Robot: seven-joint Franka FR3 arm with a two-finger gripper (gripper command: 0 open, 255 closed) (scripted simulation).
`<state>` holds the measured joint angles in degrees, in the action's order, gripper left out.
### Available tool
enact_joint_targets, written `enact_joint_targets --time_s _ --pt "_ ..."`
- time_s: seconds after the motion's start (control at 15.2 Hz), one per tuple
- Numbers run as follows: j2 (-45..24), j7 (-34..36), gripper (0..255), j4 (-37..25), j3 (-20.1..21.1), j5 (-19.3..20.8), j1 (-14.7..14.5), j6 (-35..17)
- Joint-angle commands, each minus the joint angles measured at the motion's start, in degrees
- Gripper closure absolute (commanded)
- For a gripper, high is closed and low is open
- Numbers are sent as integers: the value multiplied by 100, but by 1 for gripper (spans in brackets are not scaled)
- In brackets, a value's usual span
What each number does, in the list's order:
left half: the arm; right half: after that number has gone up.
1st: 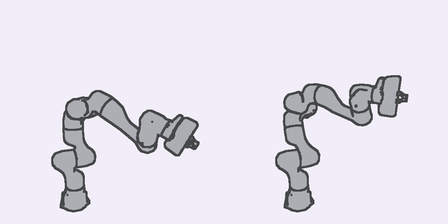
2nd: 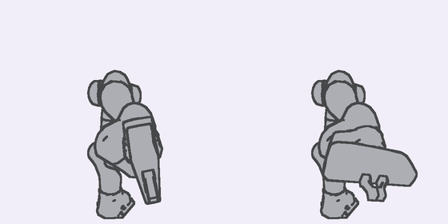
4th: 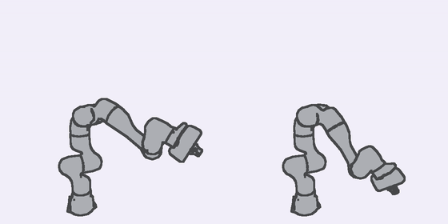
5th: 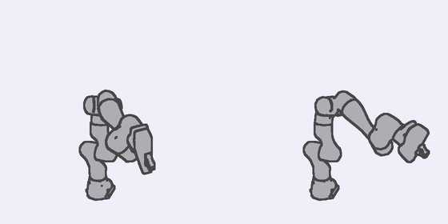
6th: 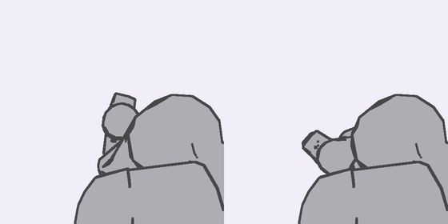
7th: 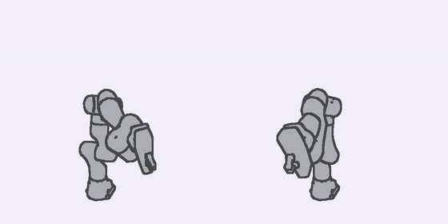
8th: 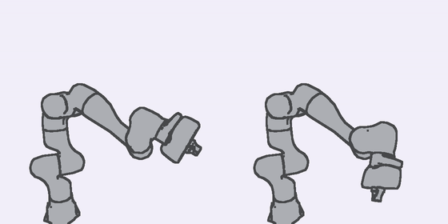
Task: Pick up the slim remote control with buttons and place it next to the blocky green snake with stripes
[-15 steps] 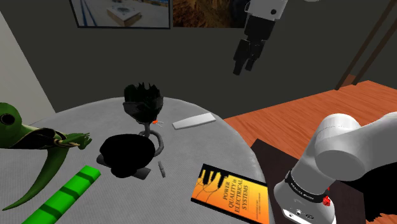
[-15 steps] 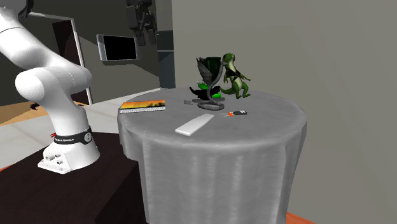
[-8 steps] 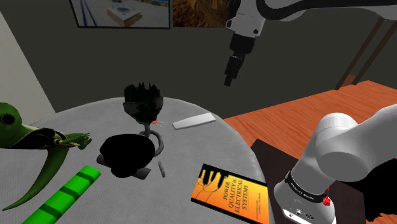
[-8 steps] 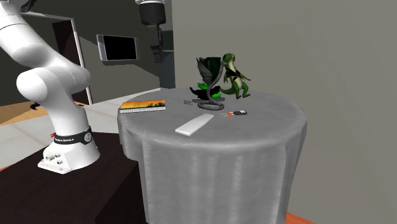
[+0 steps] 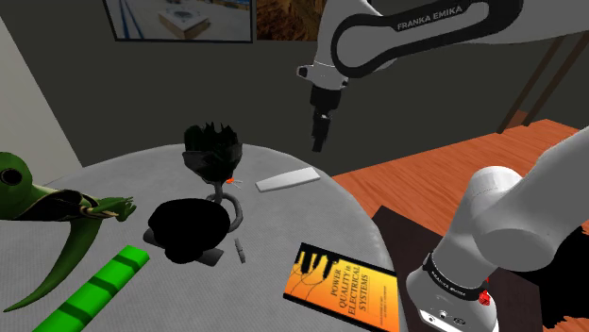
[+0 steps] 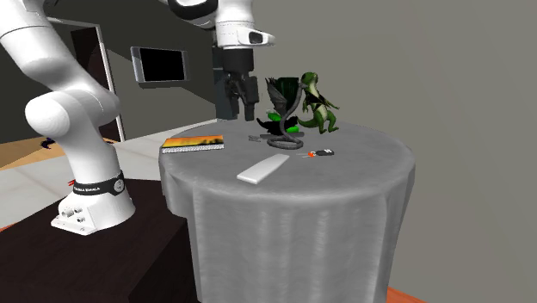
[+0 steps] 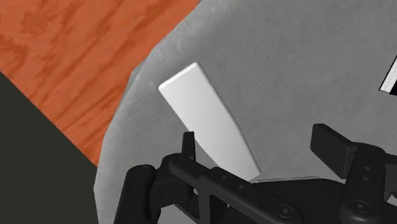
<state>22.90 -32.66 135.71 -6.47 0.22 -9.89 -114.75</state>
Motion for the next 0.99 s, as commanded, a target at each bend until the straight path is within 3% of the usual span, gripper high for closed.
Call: enact_joint_targets --time_s 0.0,0.53,0.92 --pt "-373 -526 0 -10 -47 35 -133 -326" --pt "-1948 -2449 0 -316 -75 113 -526 -1455" --pt "-2196 -2486 0 -162 -75 81 -520 -1855"
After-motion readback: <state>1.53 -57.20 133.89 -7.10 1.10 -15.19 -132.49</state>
